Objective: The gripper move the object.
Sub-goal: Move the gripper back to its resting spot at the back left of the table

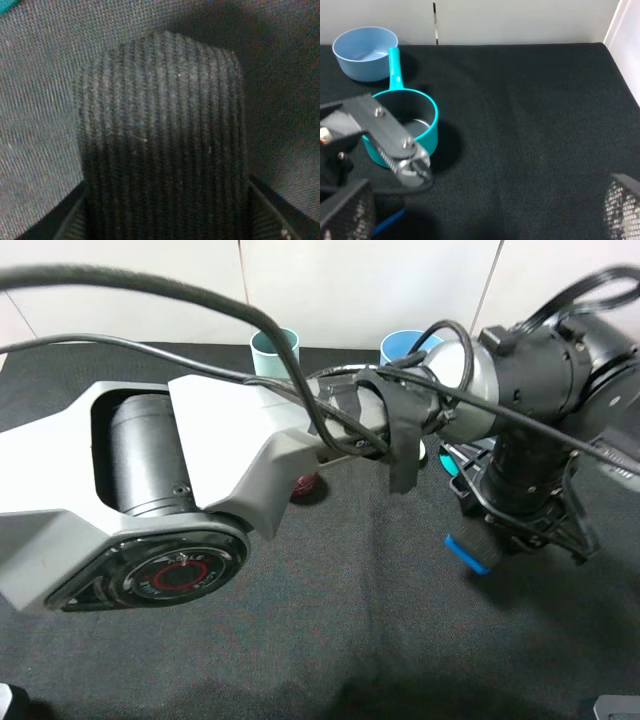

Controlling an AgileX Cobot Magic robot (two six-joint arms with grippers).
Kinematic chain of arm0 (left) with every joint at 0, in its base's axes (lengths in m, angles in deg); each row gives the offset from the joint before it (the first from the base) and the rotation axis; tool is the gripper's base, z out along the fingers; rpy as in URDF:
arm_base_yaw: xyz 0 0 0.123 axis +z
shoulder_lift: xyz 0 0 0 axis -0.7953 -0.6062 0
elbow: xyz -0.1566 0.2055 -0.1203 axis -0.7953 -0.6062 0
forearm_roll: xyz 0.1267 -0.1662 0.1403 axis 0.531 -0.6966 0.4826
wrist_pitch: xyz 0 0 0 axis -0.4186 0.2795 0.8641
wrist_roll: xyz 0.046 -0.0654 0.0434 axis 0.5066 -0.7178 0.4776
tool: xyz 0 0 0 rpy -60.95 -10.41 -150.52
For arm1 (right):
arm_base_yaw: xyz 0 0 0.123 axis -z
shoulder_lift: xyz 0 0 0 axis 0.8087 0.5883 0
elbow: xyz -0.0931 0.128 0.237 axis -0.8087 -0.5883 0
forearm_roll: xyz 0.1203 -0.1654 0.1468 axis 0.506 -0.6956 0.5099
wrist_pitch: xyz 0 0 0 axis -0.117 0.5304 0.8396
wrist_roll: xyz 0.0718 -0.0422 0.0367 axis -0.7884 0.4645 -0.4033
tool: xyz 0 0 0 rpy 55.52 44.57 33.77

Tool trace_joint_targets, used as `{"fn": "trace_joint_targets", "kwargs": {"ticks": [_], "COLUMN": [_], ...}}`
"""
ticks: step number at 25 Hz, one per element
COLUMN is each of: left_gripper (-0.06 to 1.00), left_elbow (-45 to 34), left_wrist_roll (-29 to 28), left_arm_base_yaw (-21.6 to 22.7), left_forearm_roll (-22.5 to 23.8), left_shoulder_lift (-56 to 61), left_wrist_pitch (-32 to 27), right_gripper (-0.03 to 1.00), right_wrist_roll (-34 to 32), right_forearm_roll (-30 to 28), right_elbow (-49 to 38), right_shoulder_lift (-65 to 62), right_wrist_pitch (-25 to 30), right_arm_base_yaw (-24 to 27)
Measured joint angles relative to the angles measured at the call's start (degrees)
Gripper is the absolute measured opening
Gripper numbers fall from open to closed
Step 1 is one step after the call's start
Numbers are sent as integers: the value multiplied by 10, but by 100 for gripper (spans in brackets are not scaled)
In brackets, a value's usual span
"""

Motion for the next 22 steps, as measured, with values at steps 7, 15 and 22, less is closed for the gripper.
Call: {"fn": "trace_joint_targets", "kwargs": {"ticks": [7,15,22], "left_gripper": [64,63,63], "left_elbow": [36,36,36], "left_wrist_roll": [9,22,33], "left_arm_base_yaw": [0,0,0], "left_forearm_roll": [0,0,21], "left_shoulder_lift": [3,29,57], "left_wrist_pitch": [0,-1,-2], "right_gripper": [69,69,69], "right_wrist_roll": [0,0,-9], "right_forearm_roll": [0,0,0], "right_elbow": [0,0,0], "right_shoulder_lift": [0,0,0], "right_wrist_pitch": [0,0,0], "right_arm_base_yaw": [0,0,0]}}
